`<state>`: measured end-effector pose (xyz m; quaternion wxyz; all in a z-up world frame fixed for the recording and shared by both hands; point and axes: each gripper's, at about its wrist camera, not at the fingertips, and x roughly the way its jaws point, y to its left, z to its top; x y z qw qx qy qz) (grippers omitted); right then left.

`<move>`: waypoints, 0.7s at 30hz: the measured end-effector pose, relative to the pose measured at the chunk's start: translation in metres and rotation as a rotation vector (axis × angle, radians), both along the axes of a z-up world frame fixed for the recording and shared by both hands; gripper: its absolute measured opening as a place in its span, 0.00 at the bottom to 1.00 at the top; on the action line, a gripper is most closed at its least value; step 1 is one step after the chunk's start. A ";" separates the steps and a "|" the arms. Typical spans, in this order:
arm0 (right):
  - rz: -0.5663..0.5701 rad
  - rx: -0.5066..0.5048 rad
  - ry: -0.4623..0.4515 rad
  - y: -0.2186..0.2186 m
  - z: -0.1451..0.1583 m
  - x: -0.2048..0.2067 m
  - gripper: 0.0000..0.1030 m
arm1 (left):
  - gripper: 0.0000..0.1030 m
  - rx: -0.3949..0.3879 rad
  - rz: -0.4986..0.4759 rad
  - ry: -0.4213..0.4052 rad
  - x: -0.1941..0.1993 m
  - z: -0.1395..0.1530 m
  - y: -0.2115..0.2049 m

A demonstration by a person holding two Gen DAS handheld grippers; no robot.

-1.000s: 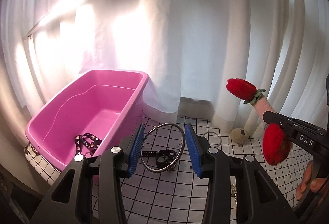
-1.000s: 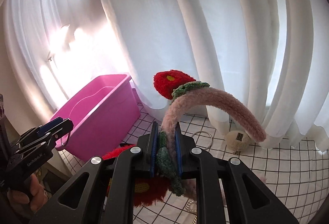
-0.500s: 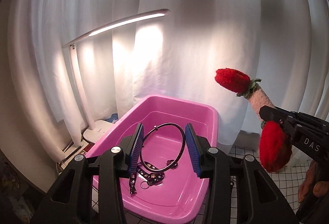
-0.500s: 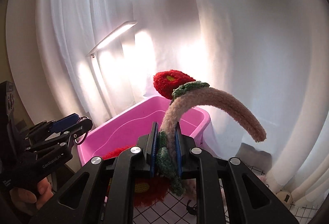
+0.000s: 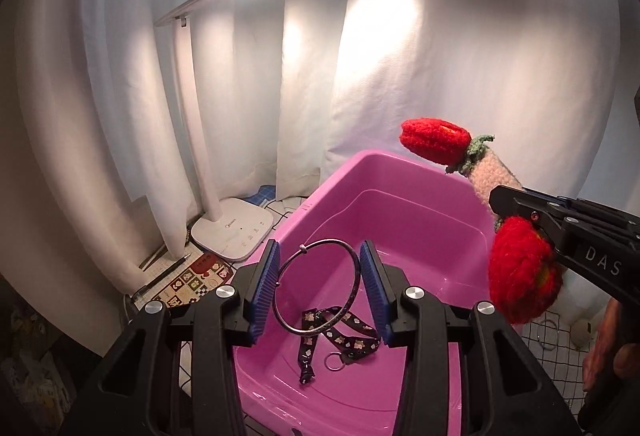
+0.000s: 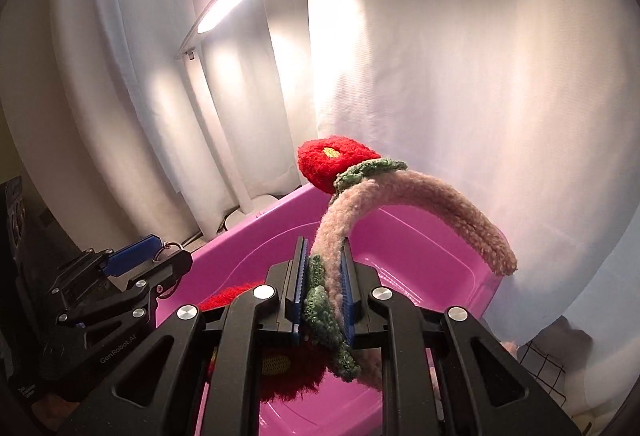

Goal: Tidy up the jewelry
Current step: 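Carry the bangle and headband into the pink tub and release both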

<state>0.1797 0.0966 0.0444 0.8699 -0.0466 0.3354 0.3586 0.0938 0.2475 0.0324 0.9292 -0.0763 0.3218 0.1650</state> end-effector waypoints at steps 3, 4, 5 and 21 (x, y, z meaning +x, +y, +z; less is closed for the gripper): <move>0.010 -0.048 0.042 0.017 -0.014 0.021 0.15 | 0.39 -0.026 0.020 0.043 0.008 -0.013 0.008; 0.012 -0.067 0.060 0.022 -0.020 0.028 0.15 | 0.39 -0.027 0.027 0.058 0.012 -0.017 0.009; 0.014 -0.088 0.077 0.028 -0.025 0.033 0.15 | 0.39 -0.025 0.031 0.072 0.015 -0.020 0.011; -0.065 -0.229 0.167 0.061 -0.058 0.068 0.53 | 0.73 -0.058 0.070 0.217 0.036 -0.048 0.016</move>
